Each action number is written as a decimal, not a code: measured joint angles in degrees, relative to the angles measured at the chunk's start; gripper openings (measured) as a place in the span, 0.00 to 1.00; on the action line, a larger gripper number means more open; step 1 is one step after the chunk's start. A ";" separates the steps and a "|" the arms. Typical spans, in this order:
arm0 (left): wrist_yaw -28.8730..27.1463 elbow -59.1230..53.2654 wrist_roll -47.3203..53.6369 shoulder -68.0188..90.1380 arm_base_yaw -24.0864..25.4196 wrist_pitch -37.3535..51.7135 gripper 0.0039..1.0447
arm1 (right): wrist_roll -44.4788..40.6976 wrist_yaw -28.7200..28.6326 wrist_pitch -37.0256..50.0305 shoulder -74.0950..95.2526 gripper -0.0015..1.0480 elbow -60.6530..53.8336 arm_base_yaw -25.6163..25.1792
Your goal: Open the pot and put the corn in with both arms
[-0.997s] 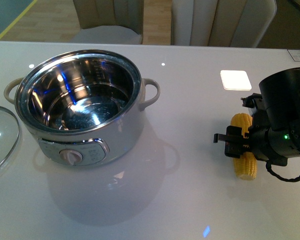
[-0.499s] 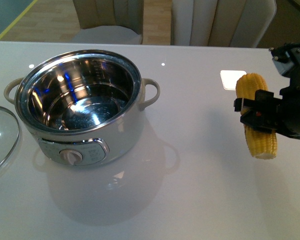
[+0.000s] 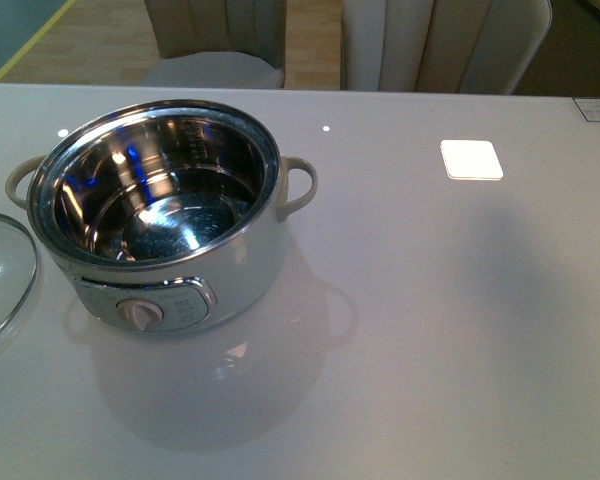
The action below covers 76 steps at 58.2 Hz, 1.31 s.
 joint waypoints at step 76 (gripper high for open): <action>-0.02 0.00 0.00 0.00 0.00 0.00 0.93 | 19.71 -8.52 -11.82 27.67 0.20 36.59 34.25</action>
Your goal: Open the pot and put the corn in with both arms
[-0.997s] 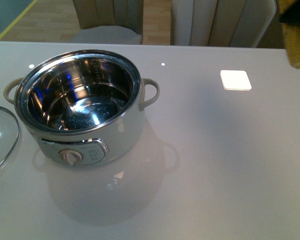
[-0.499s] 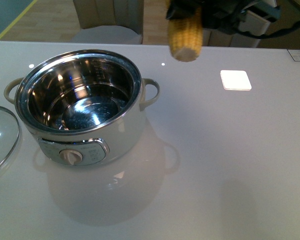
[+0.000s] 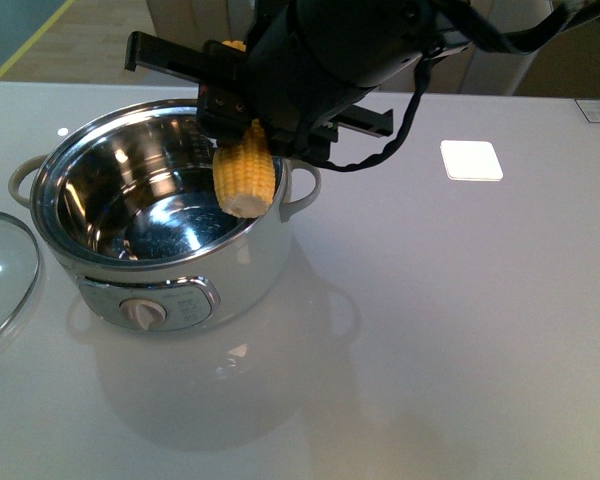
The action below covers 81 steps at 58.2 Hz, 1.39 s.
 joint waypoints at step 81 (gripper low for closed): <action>0.02 0.00 0.00 0.00 0.00 0.00 0.93 | 4.79 0.94 -4.57 10.88 0.91 12.20 1.01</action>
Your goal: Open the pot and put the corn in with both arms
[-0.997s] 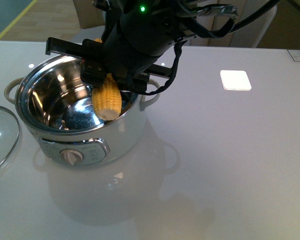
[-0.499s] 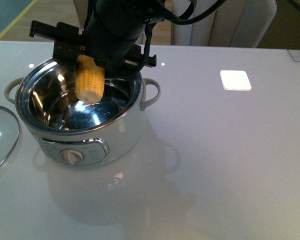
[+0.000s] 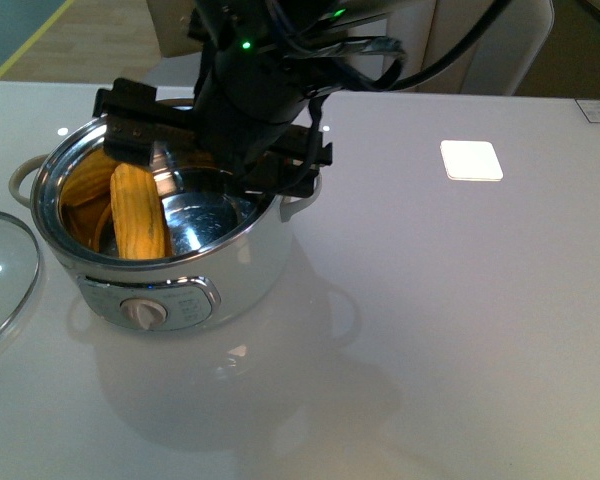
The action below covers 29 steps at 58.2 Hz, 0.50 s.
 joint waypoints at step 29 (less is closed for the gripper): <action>-0.02 0.00 -0.02 0.00 0.00 0.00 0.93 | 11.91 -7.78 22.53 -46.36 0.91 -39.21 -25.94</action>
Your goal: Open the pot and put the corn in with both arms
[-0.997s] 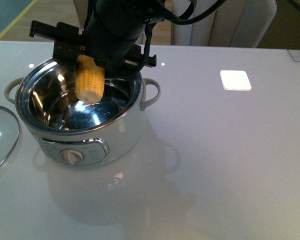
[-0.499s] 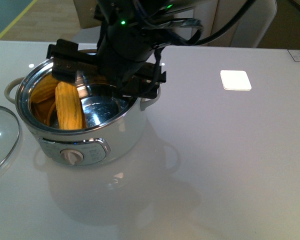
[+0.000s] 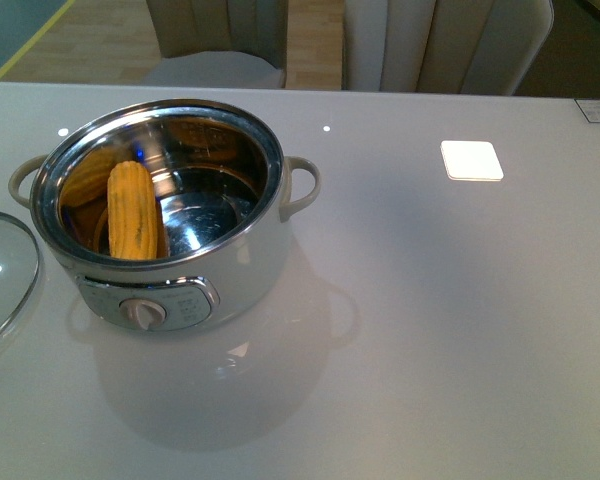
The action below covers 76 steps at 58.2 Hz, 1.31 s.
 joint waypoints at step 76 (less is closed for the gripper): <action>0.02 0.00 0.00 0.00 0.00 -0.02 0.93 | -45.66 13.16 11.89 -52.85 0.02 -46.80 -11.50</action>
